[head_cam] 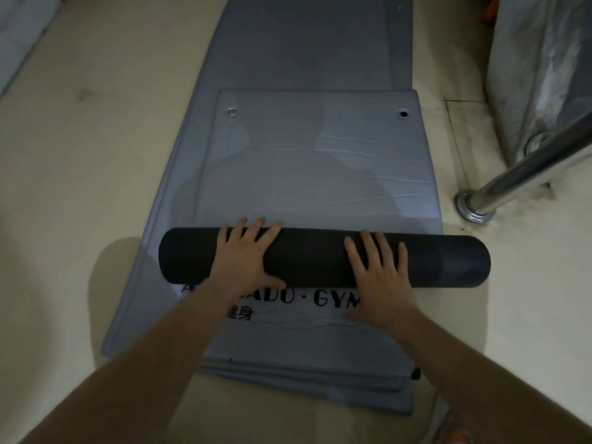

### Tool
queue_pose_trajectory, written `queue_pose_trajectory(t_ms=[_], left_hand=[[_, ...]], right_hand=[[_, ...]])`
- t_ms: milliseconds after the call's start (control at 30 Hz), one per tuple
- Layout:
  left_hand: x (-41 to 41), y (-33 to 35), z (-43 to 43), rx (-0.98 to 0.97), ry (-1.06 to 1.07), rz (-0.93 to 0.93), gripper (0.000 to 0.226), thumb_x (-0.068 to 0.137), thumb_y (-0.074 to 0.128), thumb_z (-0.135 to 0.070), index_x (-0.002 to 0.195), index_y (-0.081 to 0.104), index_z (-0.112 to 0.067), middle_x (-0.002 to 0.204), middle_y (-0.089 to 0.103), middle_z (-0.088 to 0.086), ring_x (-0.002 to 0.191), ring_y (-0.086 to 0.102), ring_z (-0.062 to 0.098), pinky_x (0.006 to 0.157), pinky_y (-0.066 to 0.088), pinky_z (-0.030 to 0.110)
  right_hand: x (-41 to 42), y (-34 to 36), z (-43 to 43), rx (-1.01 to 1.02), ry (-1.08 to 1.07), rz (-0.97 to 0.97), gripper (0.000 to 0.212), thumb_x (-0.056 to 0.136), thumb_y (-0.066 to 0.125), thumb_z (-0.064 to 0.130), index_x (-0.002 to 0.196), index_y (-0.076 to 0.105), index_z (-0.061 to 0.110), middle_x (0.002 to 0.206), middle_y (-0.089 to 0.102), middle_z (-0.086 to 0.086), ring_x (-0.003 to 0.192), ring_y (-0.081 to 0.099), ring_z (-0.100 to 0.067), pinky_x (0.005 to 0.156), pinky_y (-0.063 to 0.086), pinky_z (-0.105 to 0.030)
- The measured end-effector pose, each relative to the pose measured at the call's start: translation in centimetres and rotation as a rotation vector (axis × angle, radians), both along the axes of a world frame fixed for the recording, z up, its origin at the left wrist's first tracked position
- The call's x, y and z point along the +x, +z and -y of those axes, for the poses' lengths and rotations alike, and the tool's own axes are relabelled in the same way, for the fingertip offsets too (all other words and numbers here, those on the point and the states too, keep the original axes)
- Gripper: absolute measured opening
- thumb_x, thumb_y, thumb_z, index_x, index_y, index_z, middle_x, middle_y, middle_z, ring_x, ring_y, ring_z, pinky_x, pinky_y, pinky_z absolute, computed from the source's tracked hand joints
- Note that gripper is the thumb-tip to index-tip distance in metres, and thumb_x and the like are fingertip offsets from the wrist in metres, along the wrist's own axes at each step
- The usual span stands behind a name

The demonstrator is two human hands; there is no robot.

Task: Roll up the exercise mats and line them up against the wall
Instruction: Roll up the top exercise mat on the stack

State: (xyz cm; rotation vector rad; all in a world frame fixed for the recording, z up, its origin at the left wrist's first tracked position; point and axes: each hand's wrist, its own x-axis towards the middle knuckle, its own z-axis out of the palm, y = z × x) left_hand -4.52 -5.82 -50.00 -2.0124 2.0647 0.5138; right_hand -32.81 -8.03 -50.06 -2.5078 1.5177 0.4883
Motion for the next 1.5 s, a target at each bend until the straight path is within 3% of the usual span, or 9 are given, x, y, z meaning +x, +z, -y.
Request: queue_pose_trajectory(t_ms=[100,267,500,600,767,933,1033,1233,1500], left_hand=[[1.3,0.7,4.0,0.086,-0.057,-0.070,0.115,0.068,0.061,-0.084,0.158,0.004,-0.040,0.168,0.006,0.001,0.153,0.005,0.033,0.121,0.003,0.060],[0.4,-1.7,1.4,-0.102,-0.104,0.116,0.133,0.060,0.067,-0.083,0.158,-0.006,-0.030,0.165,0.003,0.010,0.150,0.004,0.039,0.119,0.008,0.065],[0.4,0.4,3.6,0.004,-0.184,0.114,0.116,0.055,0.071,-0.076,0.149,0.017,-0.032,0.141,0.044,0.006,0.122,0.049,0.033,0.106,0.037,0.056],[0.1,1.6,0.5,0.205,-0.244,0.091,0.122,0.049,0.075,-0.078,0.148,0.019,-0.033,0.133,0.049,0.004,0.115,0.054,0.032,0.095,0.046,0.050],[0.3,2.7,1.3,0.431,-0.156,-0.089,0.121,0.044,0.087,-0.070,0.147,0.030,-0.038,0.133,0.054,-0.001,0.114,0.055,0.021,0.097,0.049,0.042],[0.8,2.8,-1.6,0.018,0.033,-0.061,0.110,0.067,0.066,-0.080,0.156,0.017,-0.038,0.161,0.031,0.001,0.144,0.032,0.030,0.119,0.019,0.061],[0.3,1.7,-4.4,-0.055,0.019,0.058,0.122,0.066,0.062,-0.084,0.157,-0.005,-0.036,0.167,0.004,0.006,0.151,0.005,0.038,0.117,-0.003,0.063],[2.8,1.2,3.6,-0.033,-0.070,-0.010,0.122,0.063,0.056,-0.091,0.158,-0.001,-0.038,0.168,0.006,0.001,0.153,0.005,0.031,0.122,0.003,0.058],[1.8,1.0,6.7,-0.048,-0.116,0.150,0.134,0.049,0.066,-0.090,0.154,0.013,-0.026,0.152,0.035,0.008,0.133,0.040,0.035,0.111,0.029,0.061]], right_hand=[[0.6,-1.7,0.9,-0.077,-0.024,-0.056,0.152,0.059,0.081,0.070,0.154,-0.027,0.021,0.166,-0.010,-0.019,0.151,-0.013,-0.041,0.114,-0.016,-0.066],[2.2,-1.1,7.9,-0.063,0.027,-0.014,0.129,0.058,0.079,0.069,0.154,0.003,0.027,0.155,0.028,-0.012,0.143,0.026,-0.037,0.117,0.017,-0.064],[2.6,1.6,9.6,0.216,0.102,-0.096,0.127,0.044,0.079,0.078,0.147,0.021,0.032,0.134,0.051,-0.005,0.116,0.055,-0.031,0.104,0.043,-0.054],[1.2,2.2,5.6,0.362,0.098,-0.074,0.133,0.046,0.079,0.079,0.154,0.017,0.033,0.144,0.046,-0.004,0.126,0.048,-0.031,0.112,0.034,-0.056],[-0.7,1.4,-3.4,0.076,-0.035,0.015,0.119,0.079,0.075,0.047,0.160,-0.011,0.028,0.167,0.004,-0.010,0.153,0.002,-0.034,0.122,0.001,-0.060],[-0.2,1.4,1.4,0.077,-0.044,0.104,0.124,0.054,0.075,0.078,0.155,0.018,0.034,0.158,0.031,-0.005,0.144,0.029,-0.030,0.120,0.016,-0.057],[0.5,2.2,4.4,0.125,-0.026,0.095,0.127,0.051,0.072,0.083,0.154,0.014,0.035,0.159,0.024,-0.005,0.146,0.022,-0.030,0.120,0.016,-0.057],[0.9,-0.4,2.1,-0.133,-0.050,-0.045,0.145,0.056,0.077,0.077,0.160,-0.008,0.023,0.165,0.006,-0.015,0.151,0.004,-0.039,0.117,-0.003,-0.067],[2.3,1.5,11.0,-0.001,0.072,-0.075,0.129,0.046,0.070,0.087,0.149,0.018,0.030,0.138,0.048,-0.008,0.121,0.051,-0.035,0.108,0.038,-0.054]])
